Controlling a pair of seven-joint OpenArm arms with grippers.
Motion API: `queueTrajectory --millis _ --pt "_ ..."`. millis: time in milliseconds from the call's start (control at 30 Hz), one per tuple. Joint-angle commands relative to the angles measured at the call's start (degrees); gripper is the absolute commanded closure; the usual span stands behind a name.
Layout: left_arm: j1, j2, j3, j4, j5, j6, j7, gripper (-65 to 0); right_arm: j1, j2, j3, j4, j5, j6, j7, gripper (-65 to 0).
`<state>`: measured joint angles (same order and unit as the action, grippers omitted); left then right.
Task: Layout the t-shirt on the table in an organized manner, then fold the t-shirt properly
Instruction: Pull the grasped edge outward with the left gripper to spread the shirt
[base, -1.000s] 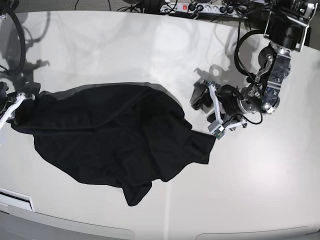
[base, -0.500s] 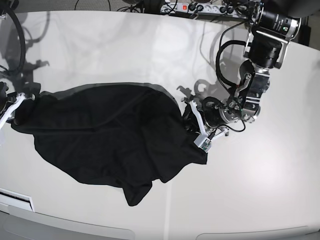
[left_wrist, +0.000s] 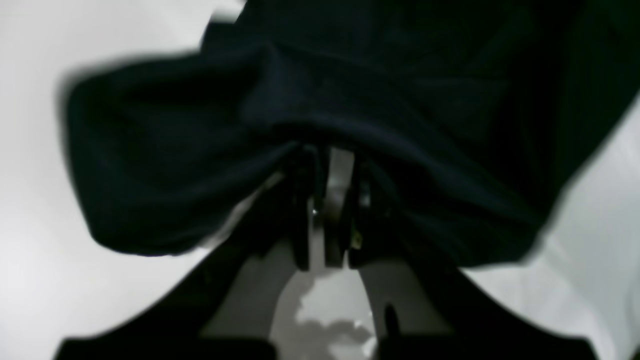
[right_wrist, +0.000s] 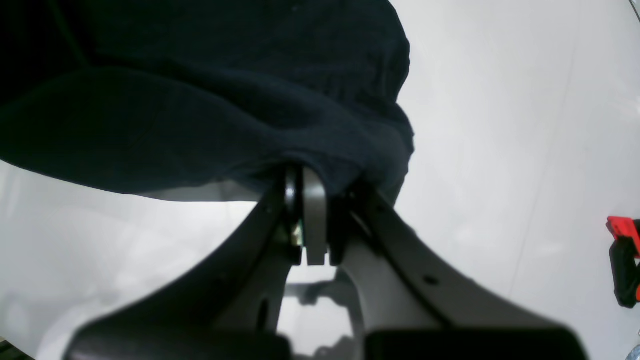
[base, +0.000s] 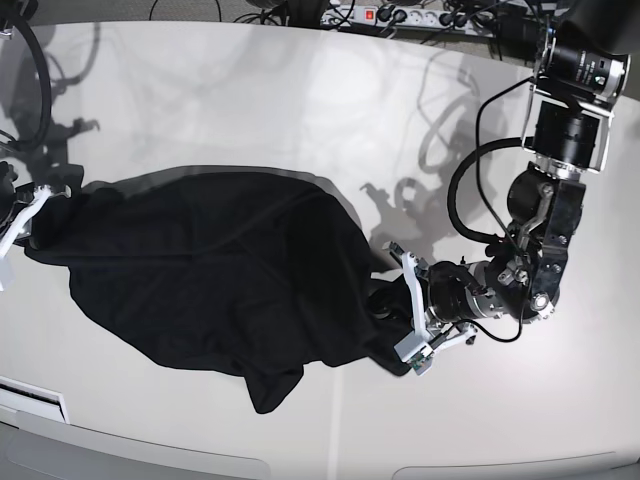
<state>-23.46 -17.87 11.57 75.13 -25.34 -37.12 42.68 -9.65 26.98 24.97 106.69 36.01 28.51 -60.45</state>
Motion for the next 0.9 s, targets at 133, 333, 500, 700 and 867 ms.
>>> queueTrajectory --millis 133,333,500,700,867 --pt "-1.18 -4.33 -0.35 4.07 -5.27 -2.88 -0.13 0.0 0.79 1.31 0.52 0.76 -0.17 0.09 1.33 0.0" --pt "-2.16 -9.92 -1.44 4.04 -2.51 0.7 -2.56 0.0 0.83 1.29 0.52 0.76 0.22 1.81 1.36 0.0" --pt "-4.31 -13.44 -2.38 4.04 -2.38 3.5 -2.56 0.0 0.81 1.31 0.52 0.76 -0.59 1.84 1.33 0.0" --pt "-7.76 -16.17 -2.38 3.98 -2.16 7.93 -1.86 0.0 0.83 1.31 0.55 0.79 -5.14 -2.93 1.38 0.0" --pt "-7.98 -17.09 -2.38 3.98 -2.14 8.46 -0.04 0.0 0.81 1.31 0.55 0.79 -7.56 -6.6 1.38 0.0"
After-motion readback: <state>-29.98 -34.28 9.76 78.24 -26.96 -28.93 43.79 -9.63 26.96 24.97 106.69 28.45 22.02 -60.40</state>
